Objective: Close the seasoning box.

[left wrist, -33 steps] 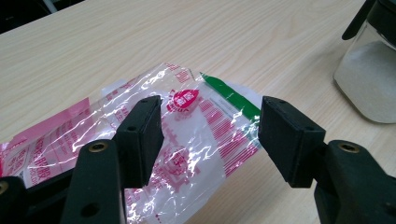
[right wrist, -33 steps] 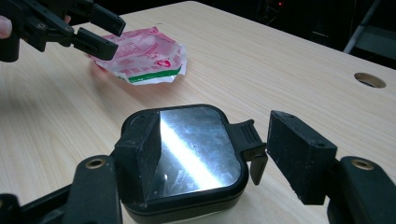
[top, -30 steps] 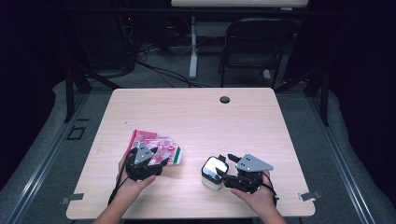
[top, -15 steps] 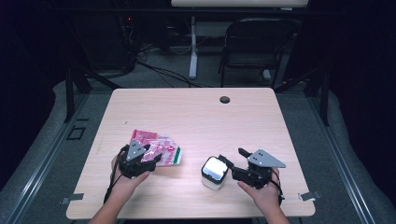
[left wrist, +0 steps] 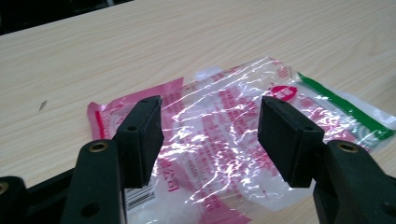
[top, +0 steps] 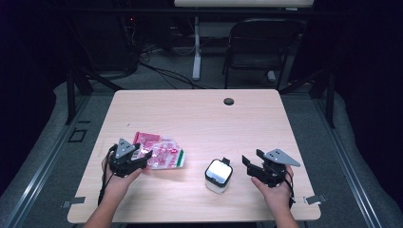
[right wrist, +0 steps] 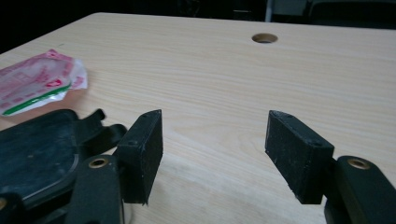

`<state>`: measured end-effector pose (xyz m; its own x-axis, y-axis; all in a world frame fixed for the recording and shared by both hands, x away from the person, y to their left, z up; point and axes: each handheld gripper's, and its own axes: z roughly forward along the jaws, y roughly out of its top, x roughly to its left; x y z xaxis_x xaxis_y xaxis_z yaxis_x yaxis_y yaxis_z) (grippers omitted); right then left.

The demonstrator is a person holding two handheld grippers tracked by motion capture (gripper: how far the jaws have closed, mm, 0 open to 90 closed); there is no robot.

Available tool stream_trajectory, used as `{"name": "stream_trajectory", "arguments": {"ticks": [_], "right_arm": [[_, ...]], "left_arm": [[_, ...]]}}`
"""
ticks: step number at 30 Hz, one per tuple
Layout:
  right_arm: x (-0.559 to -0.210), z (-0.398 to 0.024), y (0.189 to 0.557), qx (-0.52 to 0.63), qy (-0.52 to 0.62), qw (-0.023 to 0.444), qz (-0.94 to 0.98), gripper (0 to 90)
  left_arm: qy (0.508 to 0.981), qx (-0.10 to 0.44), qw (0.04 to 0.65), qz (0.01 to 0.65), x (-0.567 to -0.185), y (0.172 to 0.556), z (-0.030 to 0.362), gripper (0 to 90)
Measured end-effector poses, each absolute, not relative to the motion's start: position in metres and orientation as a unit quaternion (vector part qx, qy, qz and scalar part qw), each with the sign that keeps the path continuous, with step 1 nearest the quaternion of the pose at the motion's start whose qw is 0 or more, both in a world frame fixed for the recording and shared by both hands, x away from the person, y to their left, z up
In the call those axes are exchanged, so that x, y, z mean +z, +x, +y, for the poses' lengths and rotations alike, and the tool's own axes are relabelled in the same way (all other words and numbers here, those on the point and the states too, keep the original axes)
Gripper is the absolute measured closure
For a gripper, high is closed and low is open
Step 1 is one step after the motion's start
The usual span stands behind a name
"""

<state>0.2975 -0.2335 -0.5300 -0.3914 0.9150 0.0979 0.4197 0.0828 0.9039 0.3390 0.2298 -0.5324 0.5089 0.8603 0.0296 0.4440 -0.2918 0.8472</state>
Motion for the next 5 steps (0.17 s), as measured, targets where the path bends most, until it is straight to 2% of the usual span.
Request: {"name": "stream_trajectory", "arguments": {"ticks": [5], "right_arm": [[-0.5332, -0.2386, 0.3003, 0.463, 0.506, 0.257, 0.681, 37.0]], "left_arm": [[0.752, 0.250, 0.416, 0.446, -0.5323, 0.3415, 0.2420, 40.1]]}}
